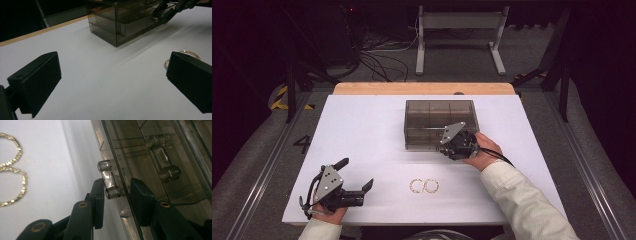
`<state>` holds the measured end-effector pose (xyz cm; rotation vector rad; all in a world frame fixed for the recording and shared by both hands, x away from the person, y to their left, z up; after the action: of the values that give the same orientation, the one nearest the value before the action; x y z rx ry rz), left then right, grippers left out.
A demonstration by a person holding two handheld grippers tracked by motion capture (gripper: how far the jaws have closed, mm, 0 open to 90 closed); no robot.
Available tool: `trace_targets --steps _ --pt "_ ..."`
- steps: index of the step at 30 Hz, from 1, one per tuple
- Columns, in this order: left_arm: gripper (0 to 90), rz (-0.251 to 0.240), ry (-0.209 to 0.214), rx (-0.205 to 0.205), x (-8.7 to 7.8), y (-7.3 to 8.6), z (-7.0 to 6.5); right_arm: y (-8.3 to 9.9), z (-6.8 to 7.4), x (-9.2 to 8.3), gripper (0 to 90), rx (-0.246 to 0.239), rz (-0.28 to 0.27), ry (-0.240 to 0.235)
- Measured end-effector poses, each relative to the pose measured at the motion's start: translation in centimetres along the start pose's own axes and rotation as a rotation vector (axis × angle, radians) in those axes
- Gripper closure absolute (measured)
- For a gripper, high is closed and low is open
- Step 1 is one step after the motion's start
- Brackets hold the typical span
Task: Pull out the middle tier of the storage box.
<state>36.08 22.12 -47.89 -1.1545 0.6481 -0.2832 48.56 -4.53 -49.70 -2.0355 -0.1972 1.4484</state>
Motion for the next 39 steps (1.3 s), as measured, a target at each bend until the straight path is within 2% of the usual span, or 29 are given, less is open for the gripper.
trace_targets --steps 5,7,9,16,19,20,23,25,31,33,35,39 --pt "0.5 -0.001 0.003 0.001 0.1 -0.1 0.0 -0.1 0.5 -0.5 65.3 0.022 -0.006 -0.009" --pt "0.5 0.001 0.006 0.002 0.2 -0.1 -0.1 0.1 0.8 -0.8 65.5 -0.001 0.006 -0.025" --pt "0.5 -0.001 0.007 0.002 0.3 -0.1 -0.1 0.1 1.1 -1.0 65.8 0.015 0.007 -0.026" --pt "0.5 -0.002 0.008 0.000 0.4 -0.2 -0.1 0.6 2.3 -1.5 66.6 -0.001 0.027 -0.058" --pt "0.5 0.000 0.008 0.004 0.4 -0.2 -0.1 0.7 2.5 -1.5 66.6 0.006 0.015 -0.061" --pt "0.5 0.000 0.007 0.006 0.4 -0.2 -0.1 1.1 2.8 -1.6 66.7 0.000 0.039 -0.075" --pt "0.5 0.000 0.007 0.005 0.5 -0.2 -0.1 1.1 3.0 -1.6 67.1 0.007 0.030 -0.072" --pt "0.5 0.000 0.008 0.003 0.5 -0.2 -0.1 1.2 3.3 -1.7 67.5 -0.016 0.033 -0.080" --pt "0.5 0.000 0.008 0.006 0.5 -0.2 -0.1 1.2 3.4 -1.6 67.3 0.002 0.026 -0.083" --pt "0.5 -0.002 0.008 -0.003 0.5 -0.2 -0.1 1.2 3.5 -1.5 63.9 0.014 0.017 -0.091" --pt "0.5 -0.001 0.008 -0.003 0.5 -0.2 -0.1 1.2 3.7 -1.6 61.5 0.026 0.019 -0.125" --pt "0.5 -0.002 0.009 0.000 0.5 -0.2 -0.1 1.1 3.8 -1.9 58.6 0.026 0.016 -0.135"
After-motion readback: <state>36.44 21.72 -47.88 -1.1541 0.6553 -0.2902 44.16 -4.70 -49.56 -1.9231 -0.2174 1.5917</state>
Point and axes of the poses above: each handheld gripper's, and its own axes: x roughly forward along the jaws, y roughly out of its underside, z roughly to its left, the point moved 10 cm from there along x, roughly forward along the jaws, and after that the axes turned 10 degrees about x, right-handed, at the moved point
